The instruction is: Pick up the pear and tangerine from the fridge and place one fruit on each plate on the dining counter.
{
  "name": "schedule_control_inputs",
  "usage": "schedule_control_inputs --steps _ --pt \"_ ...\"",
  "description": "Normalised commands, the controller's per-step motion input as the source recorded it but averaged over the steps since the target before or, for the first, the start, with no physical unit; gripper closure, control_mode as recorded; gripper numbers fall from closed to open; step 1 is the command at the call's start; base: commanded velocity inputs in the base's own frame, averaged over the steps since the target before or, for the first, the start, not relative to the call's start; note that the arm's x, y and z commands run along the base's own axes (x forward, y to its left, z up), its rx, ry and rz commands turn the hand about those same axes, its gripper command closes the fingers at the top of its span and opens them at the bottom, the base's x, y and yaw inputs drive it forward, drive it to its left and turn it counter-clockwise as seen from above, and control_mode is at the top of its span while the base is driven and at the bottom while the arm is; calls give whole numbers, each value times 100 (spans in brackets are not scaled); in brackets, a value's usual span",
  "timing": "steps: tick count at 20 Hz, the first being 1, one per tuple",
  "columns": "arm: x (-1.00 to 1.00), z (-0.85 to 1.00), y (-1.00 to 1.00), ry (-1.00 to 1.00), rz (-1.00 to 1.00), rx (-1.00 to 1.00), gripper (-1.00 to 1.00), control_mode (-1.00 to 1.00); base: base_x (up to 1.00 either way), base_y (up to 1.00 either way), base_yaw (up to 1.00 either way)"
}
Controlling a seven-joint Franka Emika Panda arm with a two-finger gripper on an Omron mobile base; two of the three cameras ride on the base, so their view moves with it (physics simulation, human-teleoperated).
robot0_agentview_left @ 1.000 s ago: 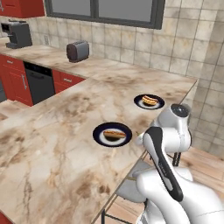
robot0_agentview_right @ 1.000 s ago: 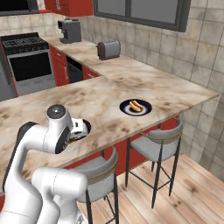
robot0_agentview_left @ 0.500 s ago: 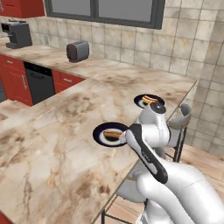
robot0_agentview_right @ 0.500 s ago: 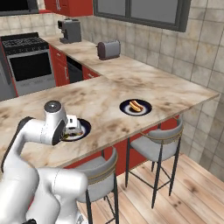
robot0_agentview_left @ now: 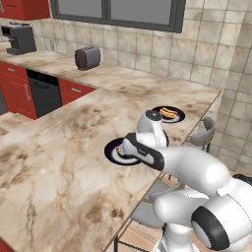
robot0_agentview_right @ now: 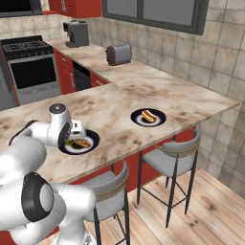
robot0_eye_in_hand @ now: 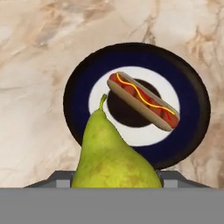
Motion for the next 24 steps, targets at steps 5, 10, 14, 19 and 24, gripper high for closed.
schedule_control_inputs --steps 5,10,14,19,24 --pt "51 -41 25 6 -2 -1 100 -100 0 0 0" --pt "26 -35 4 4 -2 0 100 -100 0 0 0" --pt "22 -35 6 1 -5 0 100 -100 0 0 0" --pt "9 -31 9 0 -6 0 100 -100 0 0 0" --pt "11 -19 4 0 -7 0 100 -100 0 0 0"
